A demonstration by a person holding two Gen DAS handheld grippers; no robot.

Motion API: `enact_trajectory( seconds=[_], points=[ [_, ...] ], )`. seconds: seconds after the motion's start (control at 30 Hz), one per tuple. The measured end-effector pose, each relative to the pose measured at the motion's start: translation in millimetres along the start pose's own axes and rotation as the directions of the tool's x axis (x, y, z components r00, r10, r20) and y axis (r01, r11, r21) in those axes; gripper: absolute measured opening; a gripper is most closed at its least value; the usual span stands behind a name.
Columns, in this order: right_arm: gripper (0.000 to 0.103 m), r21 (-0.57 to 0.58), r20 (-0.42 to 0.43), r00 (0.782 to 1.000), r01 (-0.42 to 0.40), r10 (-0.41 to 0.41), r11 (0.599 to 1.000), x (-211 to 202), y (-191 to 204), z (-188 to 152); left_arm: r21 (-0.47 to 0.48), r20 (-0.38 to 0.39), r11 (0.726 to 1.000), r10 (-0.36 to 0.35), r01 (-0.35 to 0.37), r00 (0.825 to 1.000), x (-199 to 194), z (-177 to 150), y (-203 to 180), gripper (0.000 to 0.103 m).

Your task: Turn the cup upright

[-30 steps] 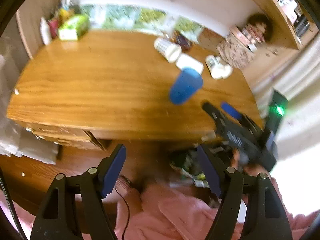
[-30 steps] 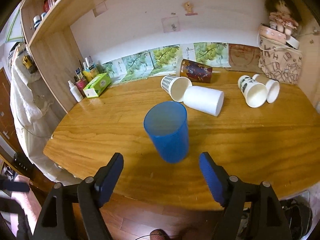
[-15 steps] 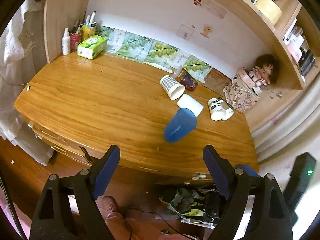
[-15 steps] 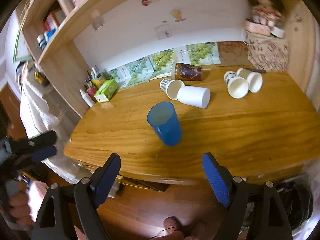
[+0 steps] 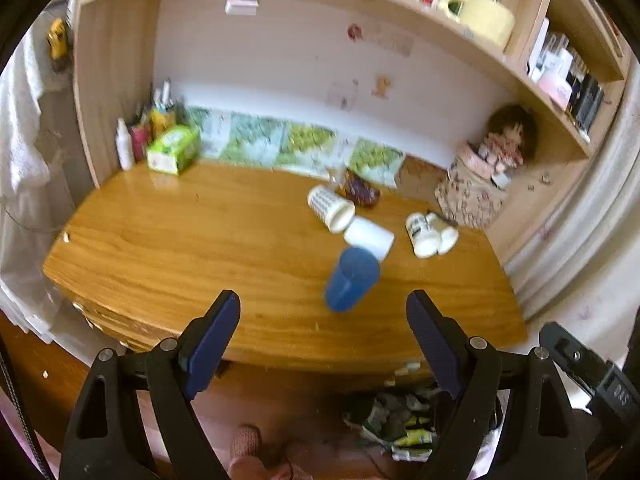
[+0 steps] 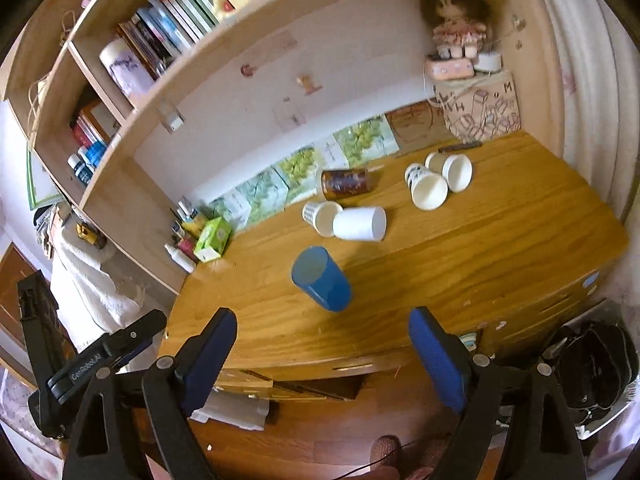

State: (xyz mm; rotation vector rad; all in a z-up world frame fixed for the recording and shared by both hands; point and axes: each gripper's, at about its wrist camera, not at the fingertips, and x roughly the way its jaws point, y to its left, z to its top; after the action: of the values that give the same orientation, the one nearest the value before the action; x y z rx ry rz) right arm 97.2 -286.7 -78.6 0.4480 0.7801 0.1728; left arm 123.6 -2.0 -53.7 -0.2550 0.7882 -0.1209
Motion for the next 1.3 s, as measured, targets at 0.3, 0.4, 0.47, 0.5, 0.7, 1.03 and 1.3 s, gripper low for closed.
enact_trajectory(
  seconds=[0.3, 0.4, 0.47, 0.5, 0.7, 1.03, 1.3],
  points=[
    [0.089, -0.100, 0.110, 0.991, 0.090, -0.079, 0.991, -21, 37, -8, -0.002, 0.106, 0.995, 0.101, -0.101, 0.989, -18, 3, 6, 0.089],
    [0.091, -0.119, 0.115, 0.992, 0.072, -0.058, 0.990, -19, 48, -11, 0.010, 0.153, 0.989, 0.144, -0.148, 0.978, -27, -2, 3, 0.096],
    [0.102, -0.164, 0.105, 0.993, 0.068, -0.051, 0.984, -15, 59, -14, 0.016, 0.203, 0.983, 0.178, -0.185, 0.963, -35, -4, 1, 0.099],
    [0.103, -0.173, 0.102, 0.994, 0.062, -0.045, 0.983, -15, 61, -15, 0.018, 0.225, 0.980, 0.187, -0.196, 0.956, -39, -5, 0, 0.100],
    [0.103, -0.195, 0.165, 0.986, 0.068, -0.036, 0.979, -24, 77, -18, 0.033, 0.351, 0.972, 0.206, -0.232, 0.914, -61, -4, -5, 0.103],
    [0.103, -0.216, 0.267, 0.963, 0.085, -0.024, 0.973, -32, 83, -9, 0.035, 0.435, 0.974, 0.187, -0.224, 0.881, -70, -9, -8, 0.103],
    [0.103, -0.229, 0.274, 0.962, 0.064, 0.001, 0.971, -26, 79, -11, 0.059, 0.478, 0.973, 0.170, -0.225, 0.861, -71, -8, -16, 0.103]
  ],
)
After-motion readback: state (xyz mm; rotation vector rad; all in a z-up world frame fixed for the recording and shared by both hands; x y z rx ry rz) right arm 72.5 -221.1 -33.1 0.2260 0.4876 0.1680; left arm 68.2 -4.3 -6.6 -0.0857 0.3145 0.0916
